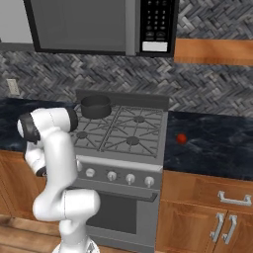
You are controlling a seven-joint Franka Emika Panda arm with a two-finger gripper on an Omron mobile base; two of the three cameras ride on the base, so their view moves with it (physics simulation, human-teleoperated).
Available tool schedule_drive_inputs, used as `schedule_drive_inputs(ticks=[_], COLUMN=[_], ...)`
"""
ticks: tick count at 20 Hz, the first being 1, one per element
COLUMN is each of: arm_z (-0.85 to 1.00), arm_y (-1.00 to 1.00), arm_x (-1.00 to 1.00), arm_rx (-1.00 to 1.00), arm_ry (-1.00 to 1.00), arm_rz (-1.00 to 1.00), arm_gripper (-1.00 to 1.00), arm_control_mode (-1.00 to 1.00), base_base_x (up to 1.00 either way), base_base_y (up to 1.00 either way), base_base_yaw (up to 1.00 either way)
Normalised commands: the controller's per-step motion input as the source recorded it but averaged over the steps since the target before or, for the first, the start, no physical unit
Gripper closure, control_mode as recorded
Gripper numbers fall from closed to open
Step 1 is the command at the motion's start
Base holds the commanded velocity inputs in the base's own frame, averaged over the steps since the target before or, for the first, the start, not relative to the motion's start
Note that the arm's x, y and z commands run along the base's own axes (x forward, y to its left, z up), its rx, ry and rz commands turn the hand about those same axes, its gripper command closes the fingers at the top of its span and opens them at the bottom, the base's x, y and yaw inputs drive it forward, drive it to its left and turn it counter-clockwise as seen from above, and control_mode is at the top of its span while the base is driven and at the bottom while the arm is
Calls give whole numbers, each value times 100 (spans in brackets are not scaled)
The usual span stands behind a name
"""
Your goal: Turn on the burner for the pot on the stove. Wait thirty seconds for the pot to heat up. Then add the bell pepper to the pot.
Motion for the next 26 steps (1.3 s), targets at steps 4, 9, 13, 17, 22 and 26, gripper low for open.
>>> schedule_drive_inputs(ticks=[4,9,13,17,22,26], arm_z=[-56,-75,-73,-60,-39,-9], arm_y=[-5,-4,-21,-18,12,60], arm_x=[0,0,0,0,-2,-44], arm_rx=[6,8,9,12,5,4], arm_ry=[-12,-22,-17,-4,8,-1], arm_rz=[5,6,4,3,3,3], arm_gripper=[-100,100,100,100,100,100], arm_control_mode=[-100,-100,-100,-100,-100,-100], base_base_x=[0,0,0,0,0,0], base_base_y=[0,0,0,0,0,0], base_base_yaw=[0,0,0,0,0,0])
